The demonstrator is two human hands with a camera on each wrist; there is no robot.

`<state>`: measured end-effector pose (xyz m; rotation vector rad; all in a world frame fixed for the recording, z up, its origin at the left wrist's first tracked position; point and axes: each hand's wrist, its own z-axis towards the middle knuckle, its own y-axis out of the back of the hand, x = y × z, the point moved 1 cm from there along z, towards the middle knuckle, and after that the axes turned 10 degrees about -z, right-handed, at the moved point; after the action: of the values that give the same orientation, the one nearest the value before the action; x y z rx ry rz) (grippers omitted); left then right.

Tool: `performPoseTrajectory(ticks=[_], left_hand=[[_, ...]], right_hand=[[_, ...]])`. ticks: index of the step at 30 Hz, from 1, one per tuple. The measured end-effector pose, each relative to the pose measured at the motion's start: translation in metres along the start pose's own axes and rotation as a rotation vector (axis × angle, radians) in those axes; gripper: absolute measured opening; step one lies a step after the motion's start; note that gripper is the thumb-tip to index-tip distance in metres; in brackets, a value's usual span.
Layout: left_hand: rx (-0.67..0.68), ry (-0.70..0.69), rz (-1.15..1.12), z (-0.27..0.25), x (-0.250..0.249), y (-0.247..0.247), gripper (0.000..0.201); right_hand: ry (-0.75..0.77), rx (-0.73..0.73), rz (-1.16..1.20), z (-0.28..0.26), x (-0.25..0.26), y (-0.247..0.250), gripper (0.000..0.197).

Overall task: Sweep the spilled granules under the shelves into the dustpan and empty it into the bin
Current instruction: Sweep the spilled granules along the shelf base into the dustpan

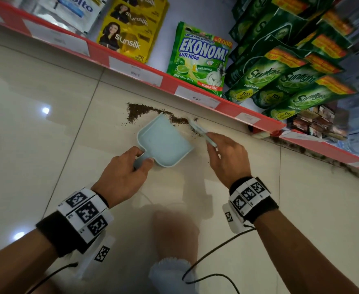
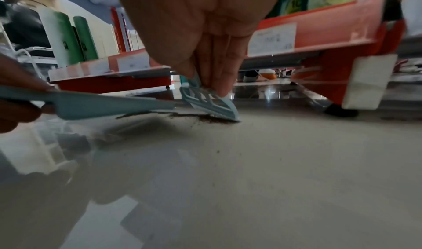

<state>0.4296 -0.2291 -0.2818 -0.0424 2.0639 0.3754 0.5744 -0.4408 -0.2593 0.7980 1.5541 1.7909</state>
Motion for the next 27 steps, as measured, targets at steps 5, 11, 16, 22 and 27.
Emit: performPoseTrajectory(ticks=[5, 11, 16, 22, 27], left_hand=[[-0.008, 0.002, 0.000, -0.001, 0.002, 0.001, 0.022], [-0.010, -0.005, -0.006, -0.003, 0.005, 0.004, 0.023], [-0.017, -0.006, -0.008, -0.005, 0.007, 0.006, 0.021], [-0.012, 0.004, -0.012, -0.003, 0.006, 0.006, 0.022], [-0.001, -0.006, -0.021, 0.000, 0.003, 0.002, 0.023]], right_hand=[[-0.205, -0.100, -0.239, 0.012, -0.038, 0.009, 0.015], [-0.380, 0.010, -0.356, 0.014, -0.066, -0.003, 0.018], [-0.420, 0.007, -0.345, 0.015, -0.063, -0.012, 0.024], [-0.154, -0.037, -0.098, -0.003, -0.025, -0.014, 0.021], [-0.326, -0.167, -0.200, 0.010, -0.047, -0.007, 0.013]])
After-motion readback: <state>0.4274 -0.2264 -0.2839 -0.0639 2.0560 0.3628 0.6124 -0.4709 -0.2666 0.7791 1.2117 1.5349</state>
